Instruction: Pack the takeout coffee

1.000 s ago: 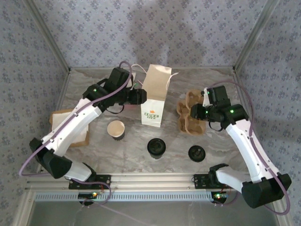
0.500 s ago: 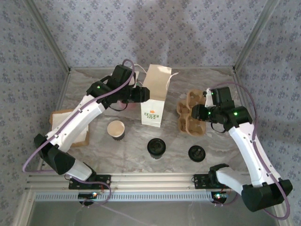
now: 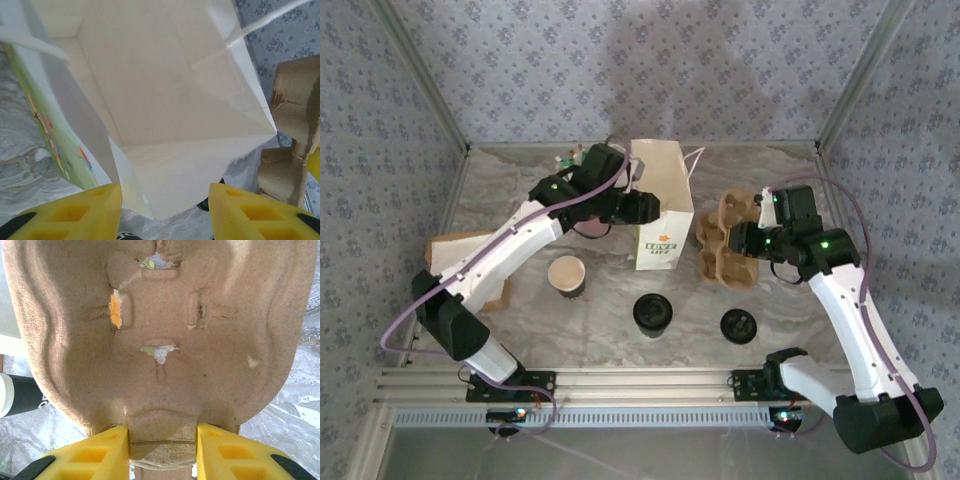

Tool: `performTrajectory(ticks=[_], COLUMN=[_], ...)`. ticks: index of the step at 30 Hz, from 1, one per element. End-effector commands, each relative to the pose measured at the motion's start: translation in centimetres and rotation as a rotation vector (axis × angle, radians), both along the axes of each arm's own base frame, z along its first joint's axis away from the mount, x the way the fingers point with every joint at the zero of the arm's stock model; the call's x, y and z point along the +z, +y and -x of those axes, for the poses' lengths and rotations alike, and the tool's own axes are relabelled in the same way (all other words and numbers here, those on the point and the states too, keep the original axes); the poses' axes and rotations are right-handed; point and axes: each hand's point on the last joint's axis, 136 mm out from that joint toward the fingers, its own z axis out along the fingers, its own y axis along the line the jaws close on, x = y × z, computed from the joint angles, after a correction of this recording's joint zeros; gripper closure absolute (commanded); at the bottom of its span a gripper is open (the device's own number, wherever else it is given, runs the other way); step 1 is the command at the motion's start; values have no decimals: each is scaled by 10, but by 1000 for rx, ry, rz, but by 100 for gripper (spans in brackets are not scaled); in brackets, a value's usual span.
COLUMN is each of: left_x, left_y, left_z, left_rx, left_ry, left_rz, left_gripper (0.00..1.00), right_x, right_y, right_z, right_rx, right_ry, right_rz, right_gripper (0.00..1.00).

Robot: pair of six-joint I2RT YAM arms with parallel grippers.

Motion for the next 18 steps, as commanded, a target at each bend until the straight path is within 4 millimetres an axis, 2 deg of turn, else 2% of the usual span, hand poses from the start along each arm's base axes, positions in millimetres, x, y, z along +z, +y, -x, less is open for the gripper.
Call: performTrajectory(ticks=[1,4,12,18], left_x=[18,18,20,27], left_y=[-16,-18,24,33], left_z=[6,12,7,-5], left_rx=[-26,-28,98,135], left_ry=[-22,-29,-95,-125], left_rz=[59,47,-128,-206], left_gripper=[51,50,45,42], right_x=[3,5,6,7], right_y=[-2,-3,-2,-2], right_z=[7,7,7,8], right_rx=[13,8,11,11], right_ry=[-3,-7,-13,-14], right_rz=[0,2,-7,-12], right_gripper=[63,63,64,64])
